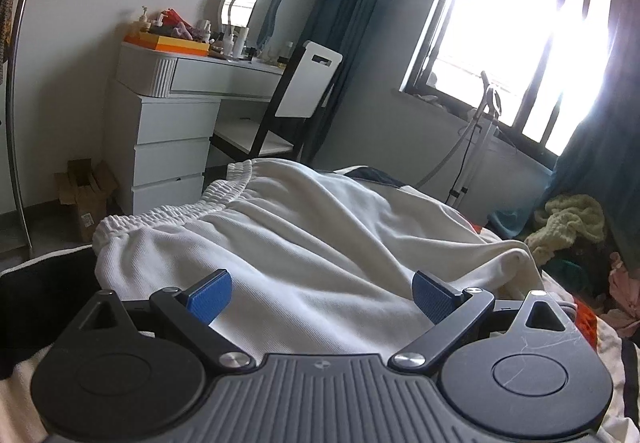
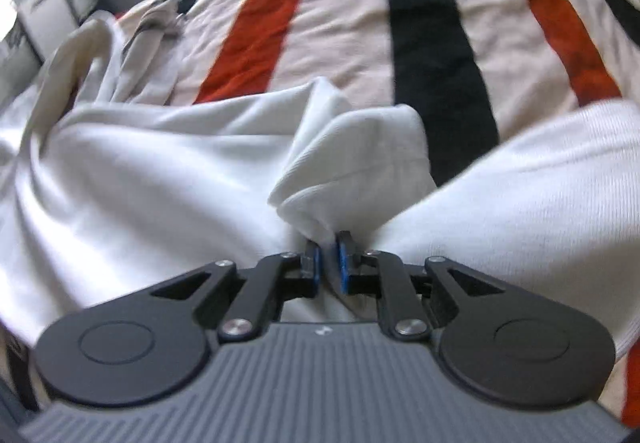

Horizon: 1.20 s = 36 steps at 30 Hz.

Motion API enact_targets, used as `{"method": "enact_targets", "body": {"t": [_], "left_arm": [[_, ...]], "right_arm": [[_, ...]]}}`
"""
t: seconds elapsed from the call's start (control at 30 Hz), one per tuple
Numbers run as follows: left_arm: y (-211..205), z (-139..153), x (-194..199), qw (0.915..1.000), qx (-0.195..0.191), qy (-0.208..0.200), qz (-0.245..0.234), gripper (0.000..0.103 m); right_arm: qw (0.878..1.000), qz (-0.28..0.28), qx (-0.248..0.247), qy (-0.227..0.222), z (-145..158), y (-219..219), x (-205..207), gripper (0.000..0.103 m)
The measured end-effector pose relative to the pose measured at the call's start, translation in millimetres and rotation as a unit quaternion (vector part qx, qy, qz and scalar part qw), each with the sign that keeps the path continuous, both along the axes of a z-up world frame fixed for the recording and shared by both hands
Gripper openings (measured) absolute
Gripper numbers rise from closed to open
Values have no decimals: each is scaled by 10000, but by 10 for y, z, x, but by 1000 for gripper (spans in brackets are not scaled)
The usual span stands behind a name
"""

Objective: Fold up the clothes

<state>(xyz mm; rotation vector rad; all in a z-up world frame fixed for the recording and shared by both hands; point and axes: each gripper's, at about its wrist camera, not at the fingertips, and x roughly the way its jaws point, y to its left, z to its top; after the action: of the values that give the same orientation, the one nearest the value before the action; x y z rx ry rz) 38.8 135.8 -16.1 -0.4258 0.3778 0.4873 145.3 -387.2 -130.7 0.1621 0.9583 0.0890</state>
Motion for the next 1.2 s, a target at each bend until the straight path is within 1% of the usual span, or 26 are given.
{"method": "enact_targets", "body": {"t": [0.07, 0.13, 0.17, 0.2, 0.23, 0.3, 0.37, 0.5, 0.57, 0.67, 0.7, 0.73, 0.8, 0.87, 0.9, 1.0, 1.07, 1.17, 1.2], "left_arm": [[7, -15, 10, 10000, -35, 34, -28, 98], [7, -22, 17, 10000, -47, 52, -43, 98], [7, -26, 21, 10000, -50, 59, -52, 98], [8, -31, 24, 9999, -55, 67, -61, 98], [9, -36, 28, 9999, -67, 77, -76, 98], [8, -44, 31, 9999, -88, 89, -105, 98], [4, -52, 38, 9998, -109, 107, -132, 98], [4, -72, 55, 9996, -168, 140, -172, 98], [-2, -79, 69, 9996, -163, 168, -186, 98], [-15, -87, 91, 9995, -147, 197, -208, 98], [-20, -90, 100, 9995, -138, 207, -215, 98], [-27, -97, 111, 9994, -118, 218, -220, 98], [-41, -108, 136, 9994, -87, 250, -236, 98], [-59, -117, 158, 9993, -52, 279, -252, 98], [-68, -121, 165, 9993, -16, 285, -253, 98], [-74, -133, 185, 9991, 27, 330, -266, 98], [-66, -141, 188, 9990, 17, 351, -273, 98], [-55, -147, 177, 9990, -3, 342, -271, 98], [-51, -145, 176, 9991, -21, 335, -275, 98]], "right_arm": [[9996, 10, 254, -92, 41, -15, -13, 20], [9979, -34, 611, -230, 83, -72, -30, 41], [9963, -69, 796, -312, 108, -108, -41, 47], [9942, -128, 979, -422, 141, -154, -57, 55], [9921, -211, 1116, -535, 180, -197, -67, 58], [9870, -503, 1313, -776, 264, -298, -89, 58], [9776, -891, 1583, -1063, 349, -437, -126, 58], [9451, -1630, 2297, -1657, 437, -769, -266, 57], [9341, -1902, 2339, -1914, 463, -868, -317, 57], [9220, -2362, 2217, -2123, 469, -977, -347, 57], [9165, -2497, 2248, -2171, 461, -1020, -342, 57], [9126, -2602, 2280, -2178, 445, -1058, -315, 57], [9122, -2823, 2240, -1952, 364, -1107, -186, 57], [9133, -2961, 2348, -1518, 197, -1146, -6, 57], [9132, -3055, 2408, -1211, 86, -1158, 91, 57], [9205, -3064, 2329, -673, -131, -1134, 318, 56], [9304, -2799, 2307, -531, -179, -1099, 435, 56], [9350, -2391, 2591, -376, -194, -1015, 489, 55], [9380, -2215, 2638, -374, -179, -963, 484, 50]]}}
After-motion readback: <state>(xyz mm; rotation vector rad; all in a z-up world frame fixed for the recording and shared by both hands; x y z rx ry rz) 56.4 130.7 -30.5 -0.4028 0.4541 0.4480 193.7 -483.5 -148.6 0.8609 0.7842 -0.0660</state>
